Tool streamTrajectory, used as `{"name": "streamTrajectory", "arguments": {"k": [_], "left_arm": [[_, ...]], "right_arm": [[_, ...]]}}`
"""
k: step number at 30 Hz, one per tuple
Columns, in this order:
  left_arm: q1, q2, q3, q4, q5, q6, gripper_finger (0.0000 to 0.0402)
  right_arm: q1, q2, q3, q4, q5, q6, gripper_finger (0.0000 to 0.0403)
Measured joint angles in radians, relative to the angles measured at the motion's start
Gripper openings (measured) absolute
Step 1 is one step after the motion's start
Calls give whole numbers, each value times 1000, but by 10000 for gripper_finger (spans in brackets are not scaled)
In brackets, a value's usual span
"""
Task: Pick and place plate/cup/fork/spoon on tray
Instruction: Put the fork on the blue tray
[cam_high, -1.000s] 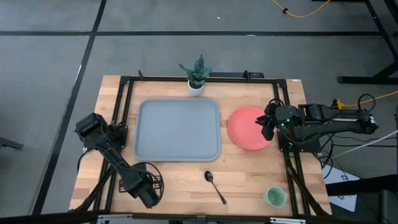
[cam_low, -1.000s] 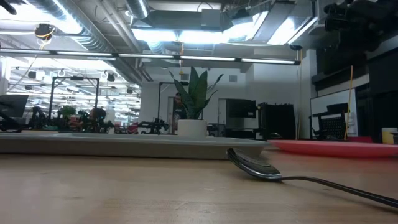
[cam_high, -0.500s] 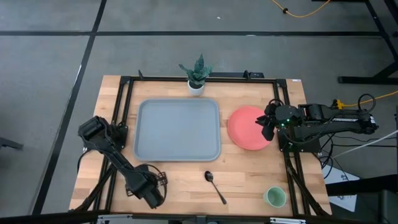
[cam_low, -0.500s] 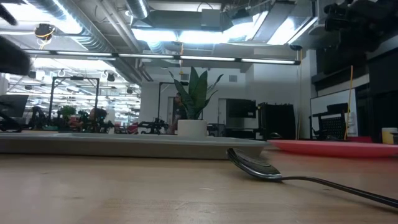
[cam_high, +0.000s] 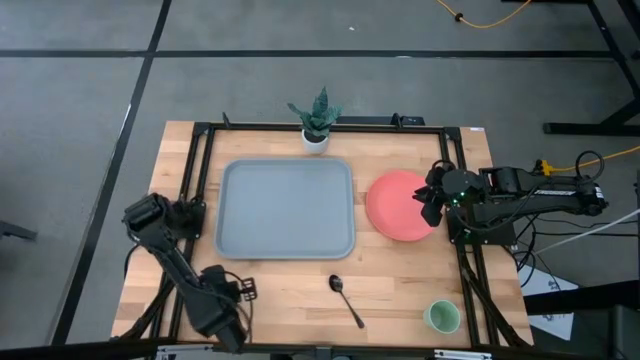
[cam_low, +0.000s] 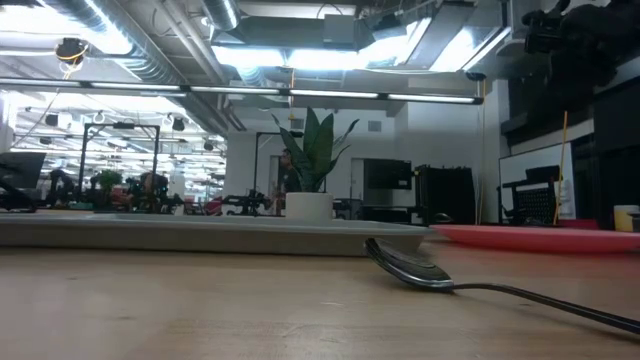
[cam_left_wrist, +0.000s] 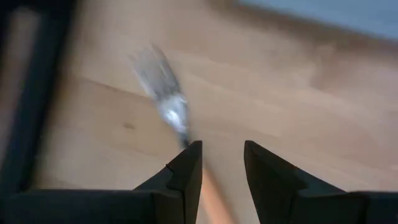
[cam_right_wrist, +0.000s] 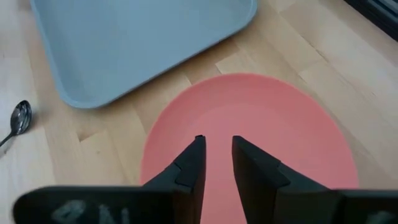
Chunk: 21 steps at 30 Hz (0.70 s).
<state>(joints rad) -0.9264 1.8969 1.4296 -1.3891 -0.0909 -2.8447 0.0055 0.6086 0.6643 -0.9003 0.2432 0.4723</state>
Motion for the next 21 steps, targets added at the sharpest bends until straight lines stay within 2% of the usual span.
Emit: {"name": "streamTrajectory", "arguments": {"k": [2,4,6,9,12,14,15,19,21], "left_arm": [[-16,0,33,-85,0,-2,112],[-15,-2,39,-91,3,-3,112],[4,-1,39,-56,3,-7,112],[44,-1,39,37,3,-103,112],[94,-1,39,100,65,-146,112],[109,-1,39,93,144,-120,112],[108,-1,39,71,223,-89,112],[51,-1,39,48,620,-62,112],[2,-1,40,72,666,-61,112]], "right_arm": [[0,0,0,-2,0,12,83],[0,0,0,-2,0,17,83],[0,0,0,-1,0,17,83],[0,0,0,-2,0,17,83],[0,0,0,-2,0,16,83],[0,0,0,-2,0,-1,83],[0,0,0,-2,0,-10,83],[0,0,0,-2,1,-61,83],[0,0,0,-2,0,-60,83]]}}
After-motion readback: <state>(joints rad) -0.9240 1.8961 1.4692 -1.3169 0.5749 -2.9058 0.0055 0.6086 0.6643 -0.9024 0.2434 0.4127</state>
